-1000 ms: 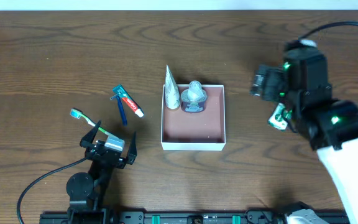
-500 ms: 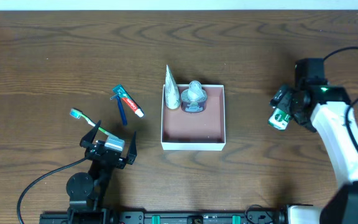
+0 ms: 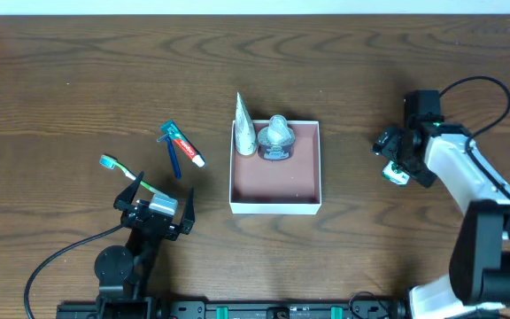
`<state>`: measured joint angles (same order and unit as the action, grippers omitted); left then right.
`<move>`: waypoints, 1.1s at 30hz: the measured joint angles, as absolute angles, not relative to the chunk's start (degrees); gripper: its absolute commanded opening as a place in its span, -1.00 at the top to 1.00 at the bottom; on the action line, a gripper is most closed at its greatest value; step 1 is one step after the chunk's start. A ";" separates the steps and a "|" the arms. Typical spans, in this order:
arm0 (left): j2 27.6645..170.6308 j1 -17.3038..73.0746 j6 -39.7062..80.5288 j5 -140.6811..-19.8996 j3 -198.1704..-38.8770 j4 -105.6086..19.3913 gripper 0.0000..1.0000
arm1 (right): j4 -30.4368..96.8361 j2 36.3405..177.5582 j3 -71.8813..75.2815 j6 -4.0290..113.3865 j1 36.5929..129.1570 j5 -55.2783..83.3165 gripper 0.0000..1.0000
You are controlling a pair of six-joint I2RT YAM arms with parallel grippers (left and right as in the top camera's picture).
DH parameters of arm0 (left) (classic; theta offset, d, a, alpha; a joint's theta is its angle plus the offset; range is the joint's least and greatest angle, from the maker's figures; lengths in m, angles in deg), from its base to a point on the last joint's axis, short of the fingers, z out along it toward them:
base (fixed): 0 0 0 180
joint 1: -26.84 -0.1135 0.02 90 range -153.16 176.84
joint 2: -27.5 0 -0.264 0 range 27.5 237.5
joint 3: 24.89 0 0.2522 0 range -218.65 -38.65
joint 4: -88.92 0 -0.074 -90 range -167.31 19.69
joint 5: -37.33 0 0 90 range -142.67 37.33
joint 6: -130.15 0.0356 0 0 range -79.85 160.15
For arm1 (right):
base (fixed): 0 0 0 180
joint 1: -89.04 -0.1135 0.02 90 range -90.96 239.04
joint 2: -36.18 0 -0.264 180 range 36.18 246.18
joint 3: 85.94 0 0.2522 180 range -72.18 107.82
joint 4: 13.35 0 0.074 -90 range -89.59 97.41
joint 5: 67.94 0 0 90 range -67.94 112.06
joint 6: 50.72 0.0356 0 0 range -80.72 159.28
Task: Pack container
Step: 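Release the bottle and reach the right gripper to the green soap box, then grasp the green soap box and place it into the box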
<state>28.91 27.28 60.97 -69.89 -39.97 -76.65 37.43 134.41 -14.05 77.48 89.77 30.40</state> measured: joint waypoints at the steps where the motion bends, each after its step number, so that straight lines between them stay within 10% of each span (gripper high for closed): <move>1: 28.91 27.28 60.94 -69.89 -39.97 -76.65 -0.96 | 36.93 135.35 -14.05 77.61 89.77 30.40 -0.94; 21: 28.91 27.28 60.94 -69.89 -39.97 -76.65 -0.96 | 31.31 139.96 -14.09 78.11 89.77 30.51 -0.29; 33: 28.91 27.28 60.94 -69.89 -39.97 -76.65 -0.96 | 30.35 140.69 -13.81 77.61 89.77 31.28 0.52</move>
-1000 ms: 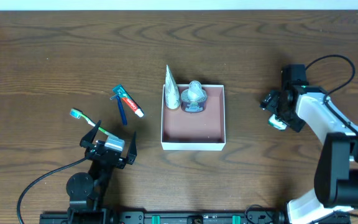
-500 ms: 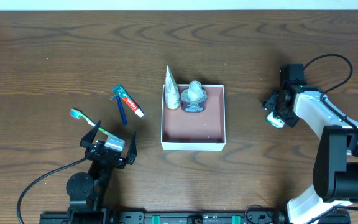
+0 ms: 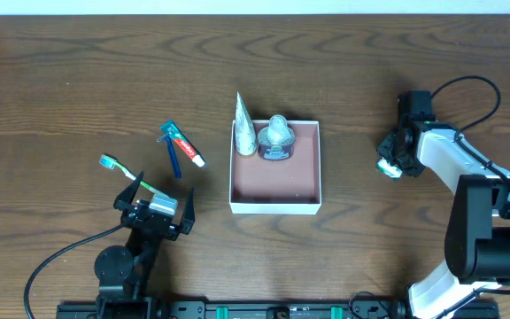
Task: Pack container
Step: 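Grasp the green soap box and place it into the box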
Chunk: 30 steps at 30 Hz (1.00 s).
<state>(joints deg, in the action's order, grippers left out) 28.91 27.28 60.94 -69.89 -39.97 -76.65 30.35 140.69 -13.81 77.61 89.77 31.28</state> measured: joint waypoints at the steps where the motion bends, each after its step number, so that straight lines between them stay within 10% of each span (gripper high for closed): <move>1: 28.91 27.28 60.97 -69.89 -39.97 -76.65 -0.96 | 30.28 140.69 -13.81 77.56 89.77 31.25 0.53; 30: 28.91 27.28 60.94 -69.89 -39.97 -76.65 -0.96 | 26.28 118.92 -12.61 69.30 79.35 -2.32 0.27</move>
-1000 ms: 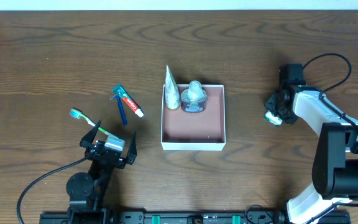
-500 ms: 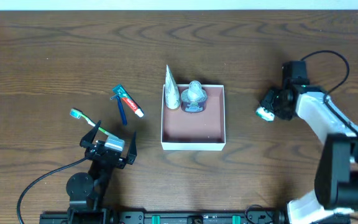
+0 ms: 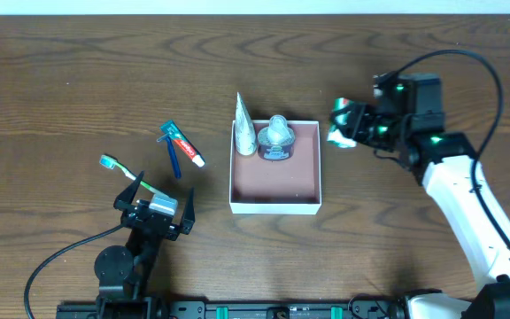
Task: Pack container
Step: 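Grasp the green soap box and place it into the box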
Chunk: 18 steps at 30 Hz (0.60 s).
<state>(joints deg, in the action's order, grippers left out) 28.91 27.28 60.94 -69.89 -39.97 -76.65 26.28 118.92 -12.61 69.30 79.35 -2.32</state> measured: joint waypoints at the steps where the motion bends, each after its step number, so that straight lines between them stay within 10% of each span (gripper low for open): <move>1: 28.91 27.28 60.94 -69.89 -39.97 -76.65 -0.96 | 25.84 119.09 -12.61 69.43 78.16 -1.99 0.27; 14: 28.91 27.26 60.94 -69.89 -39.97 -76.65 -0.96 | 21.04 124.56 -12.61 72.38 70.03 4.17 0.17; 18: 28.91 27.26 60.97 -69.86 -39.97 -76.65 -0.96 | 20.12 127.13 -12.61 72.95 70.03 4.83 -0.15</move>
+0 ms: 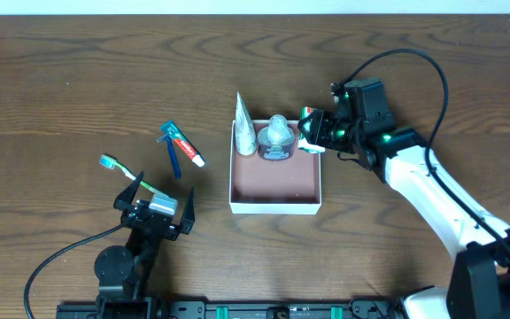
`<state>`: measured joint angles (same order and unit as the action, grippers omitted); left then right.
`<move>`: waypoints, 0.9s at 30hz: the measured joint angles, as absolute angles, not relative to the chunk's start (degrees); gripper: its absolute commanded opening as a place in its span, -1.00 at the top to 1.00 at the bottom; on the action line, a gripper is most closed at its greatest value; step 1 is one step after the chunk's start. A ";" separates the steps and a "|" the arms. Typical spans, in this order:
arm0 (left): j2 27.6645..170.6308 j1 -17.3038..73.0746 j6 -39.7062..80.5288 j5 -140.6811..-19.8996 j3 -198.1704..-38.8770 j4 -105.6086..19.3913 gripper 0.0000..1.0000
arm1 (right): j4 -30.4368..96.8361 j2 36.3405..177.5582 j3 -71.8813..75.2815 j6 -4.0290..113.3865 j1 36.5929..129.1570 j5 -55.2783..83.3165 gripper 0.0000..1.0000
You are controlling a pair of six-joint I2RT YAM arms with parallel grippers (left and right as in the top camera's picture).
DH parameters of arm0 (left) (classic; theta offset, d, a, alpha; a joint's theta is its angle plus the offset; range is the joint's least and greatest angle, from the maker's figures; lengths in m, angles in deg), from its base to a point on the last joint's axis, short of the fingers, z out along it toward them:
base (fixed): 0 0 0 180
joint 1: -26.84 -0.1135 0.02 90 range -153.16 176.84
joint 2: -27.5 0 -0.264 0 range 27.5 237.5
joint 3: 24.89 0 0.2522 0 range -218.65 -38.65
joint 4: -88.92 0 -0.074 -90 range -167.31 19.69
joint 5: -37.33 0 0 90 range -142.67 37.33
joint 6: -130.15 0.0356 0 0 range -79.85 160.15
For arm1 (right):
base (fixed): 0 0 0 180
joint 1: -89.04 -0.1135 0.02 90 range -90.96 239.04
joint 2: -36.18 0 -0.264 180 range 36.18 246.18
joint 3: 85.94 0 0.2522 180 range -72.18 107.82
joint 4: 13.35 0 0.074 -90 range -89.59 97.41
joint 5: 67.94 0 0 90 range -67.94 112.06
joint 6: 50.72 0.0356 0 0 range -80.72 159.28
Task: Pack container
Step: 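Grasp the green soap box and place it into the box, then open the right gripper and retract the right arm to the side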
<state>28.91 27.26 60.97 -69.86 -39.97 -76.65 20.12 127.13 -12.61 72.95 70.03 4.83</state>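
Observation:
The white box (274,208) with a red-brown floor stands mid-table. In its far part lean a silver tapered tube (244,128) and a clear round-topped bottle (276,137). My right gripper (312,135) hangs at the box's far right corner, shut on a small white and green item (307,142). Left of the box lie a small red and white toothpaste tube (186,145), a blue razor-like stick (173,158) and a green-handled toothbrush (119,167). My left gripper (159,202) rests open at the toothbrush's handle end.
The right arm's black cable (414,66) arcs over the table behind the arm. The left arm's base and cable (60,257) sit at the front left edge. Bare wood surrounds the box.
My right gripper has moved left with the white and green item, from a little right of the box to its far right corner. The left arm and the other things have not moved.
My right gripper was far to the right of the box, down at the table on the white and green item. It stayed there a moment later. Then it held the item raised nearer the box, and now holds it at the box's far right corner.

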 measured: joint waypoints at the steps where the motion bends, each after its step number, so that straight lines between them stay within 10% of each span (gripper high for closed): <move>1: 28.91 27.26 60.97 -69.89 -39.97 -76.65 -0.96 | 20.07 127.62 -12.61 73.15 70.03 5.00 -0.21; 27: 28.91 27.26 60.94 -69.89 -39.97 -76.65 -0.96 | 33.01 117.69 -8.19 70.07 74.10 4.11 -0.44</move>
